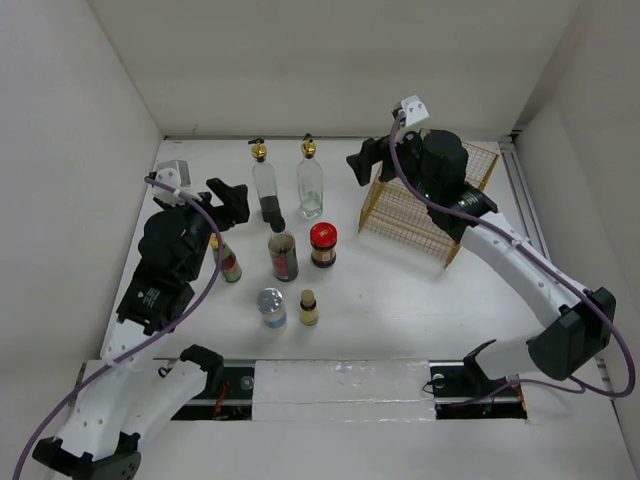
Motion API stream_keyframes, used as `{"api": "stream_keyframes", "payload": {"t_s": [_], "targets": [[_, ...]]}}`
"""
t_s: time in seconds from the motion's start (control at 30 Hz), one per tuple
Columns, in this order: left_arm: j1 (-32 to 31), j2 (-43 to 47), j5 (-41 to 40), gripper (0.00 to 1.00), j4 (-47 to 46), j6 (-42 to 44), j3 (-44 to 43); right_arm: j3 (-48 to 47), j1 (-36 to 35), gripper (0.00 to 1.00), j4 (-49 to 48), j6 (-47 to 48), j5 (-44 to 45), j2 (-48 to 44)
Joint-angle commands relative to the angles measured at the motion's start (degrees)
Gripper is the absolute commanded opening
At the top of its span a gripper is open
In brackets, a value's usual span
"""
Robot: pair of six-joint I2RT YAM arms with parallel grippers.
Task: Organize the condiment bottles
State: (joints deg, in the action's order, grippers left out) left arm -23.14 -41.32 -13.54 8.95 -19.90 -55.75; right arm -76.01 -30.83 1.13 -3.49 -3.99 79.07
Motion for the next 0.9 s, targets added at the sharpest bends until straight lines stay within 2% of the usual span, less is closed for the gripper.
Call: {"api": "stream_keyframes", "payload": {"t_s": [0.0,0.03,0.07,0.1,0.13,0.17,0.2,0.27,0.3,0.4,0.43,0.47,0.53,0.57,0.6,0.63,0.7,0.87], "targets": [[0.2,1.68,1.68,0.78,-3.41,1.44,1.08,-4.59,-0.02,1.0,-1.39,-0.38,-1.28,1.52],[0.2,1.68,1.68,0.78,-3.41,1.44,1.69,-4.59,-0.02,0.98,-1.39,-0.38,-1.28,2.4],[0.2,1.68,1.68,0.78,-3.41,1.44,1.69,-5.11,-0.02,0.9,-2.09,-0.38,-1.28,2.41],[0.2,2.29,1.68,0.78,-3.41,1.44,2.39,-5.64,-0.02,0.56,-2.09,0.14,-1.81,4.23],[0.2,2.3,2.37,0.76,-4.2,1.44,2.4,-6.25,-0.02,0.29,-2.09,0.15,-1.81,4.95],[0.2,2.3,2.38,0.74,-4.81,1.44,3.27,-6.95,-0.02,0.11,-1.48,0.15,-1.81,5.65],[0.2,2.3,2.38,0.71,-4.82,1.97,3.28,-8.18,-0.02,0.0,-1.48,0.67,-1.81,6.44],[0.2,1.6,1.86,0.64,-4.65,1.97,3.8,-8.97,-0.02,0.0,-1.48,1.2,-1.81,8.73],[0.2,1.59,1.85,0.47,-4.64,1.97,3.28,-10.11,-0.02,0.0,-1.48,1.2,-2.42,9.69],[0.2,0.98,1.85,0.21,-4.12,1.97,3.28,-12.31,-0.02,0.01,0.45,3.13,-3.12,13.47],[0.2,0.98,1.85,0.1,-4.12,1.97,3.28,-14.58,-0.02,0.15,1.41,4.09,-3.13,14.53],[0.2,0.98,1.24,0.09,-4.12,1.97,3.28,-15.48,-0.02,0.25,2.03,4.8,-3.83,16.62],[0.2,0.98,1.24,0.11,-4.12,1.97,3.28,-17.76,-0.02,0.47,2.04,5.5,-5.58,18.74],[0.2,0.98,1.24,0.23,-4.12,1.97,3.28,-18.55,-0.02,0.62,2.56,5.51,-6.2,20.93],[0.2,1.67,1.24,0.31,-4.12,1.97,3.28,-19.43,-0.02,0.66,3.26,5.51,-6.21,21.91],[0.2,1.68,1.24,0.39,-4.73,1.97,3.28,-20.14,-0.02,0.7,3.27,5.51,-7.6,22.79],[0.2,1.68,1.24,0.46,-4.73,1.45,3.8,-22.25,-0.02,0.77,3.79,6.12,-9.62,25.42],[0.2,1.68,1.24,0.48,-4.82,1.44,3.8,-25.24,-0.63,0.81,4.85,7.52,-16.04,29.3]]}}
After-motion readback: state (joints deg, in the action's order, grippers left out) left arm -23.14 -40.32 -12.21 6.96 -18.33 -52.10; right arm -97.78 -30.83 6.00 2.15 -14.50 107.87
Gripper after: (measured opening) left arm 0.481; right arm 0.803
